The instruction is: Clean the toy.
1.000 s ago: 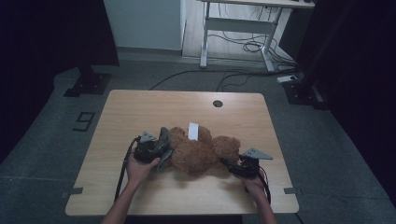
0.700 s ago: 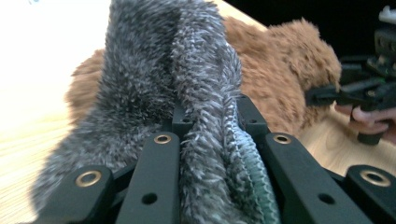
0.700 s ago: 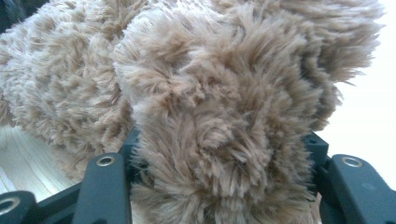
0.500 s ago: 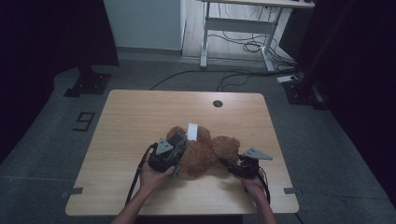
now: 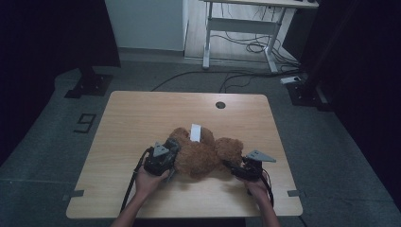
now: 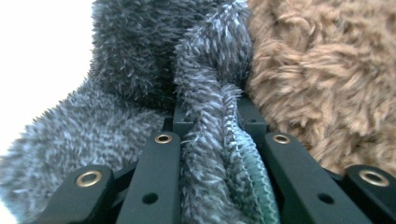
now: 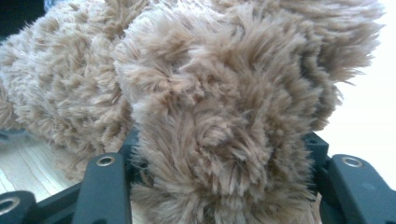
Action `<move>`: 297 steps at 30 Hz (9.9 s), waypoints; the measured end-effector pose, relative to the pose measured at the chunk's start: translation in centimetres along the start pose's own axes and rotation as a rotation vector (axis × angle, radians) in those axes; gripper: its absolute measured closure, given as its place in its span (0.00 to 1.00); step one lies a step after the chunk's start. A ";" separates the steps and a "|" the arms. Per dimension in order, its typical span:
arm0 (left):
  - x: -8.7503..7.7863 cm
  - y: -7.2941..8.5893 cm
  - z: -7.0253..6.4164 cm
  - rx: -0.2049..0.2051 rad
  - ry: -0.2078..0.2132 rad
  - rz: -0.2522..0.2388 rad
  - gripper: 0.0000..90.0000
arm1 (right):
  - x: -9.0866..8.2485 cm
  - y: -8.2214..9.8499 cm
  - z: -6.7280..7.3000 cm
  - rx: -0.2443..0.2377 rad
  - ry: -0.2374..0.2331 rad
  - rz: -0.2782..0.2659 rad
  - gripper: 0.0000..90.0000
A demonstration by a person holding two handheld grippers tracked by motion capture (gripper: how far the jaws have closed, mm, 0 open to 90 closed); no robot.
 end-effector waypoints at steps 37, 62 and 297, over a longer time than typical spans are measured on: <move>4.6 -12.2 -11.6 0.184 0.102 0.049 0.83 | 0.1 0.1 0.0 -0.015 0.013 0.011 0.45; 3.7 -11.3 -6.4 0.115 0.105 0.104 0.83 | 0.1 0.0 0.0 -0.015 0.015 0.008 0.45; 1.7 -10.6 -11.2 0.151 0.150 -0.012 0.82 | -0.7 -0.1 -0.6 -0.027 0.066 0.007 0.52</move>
Point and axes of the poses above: each handheld gripper's, and its own axes: x roughly forward along the jaws, y roughly out of its underside, z roughly to its left, the point moved 6 cm from there along x, roughly forward along the jaws, and after that the axes turned 12 degrees about -y, right-handed, at the moved point
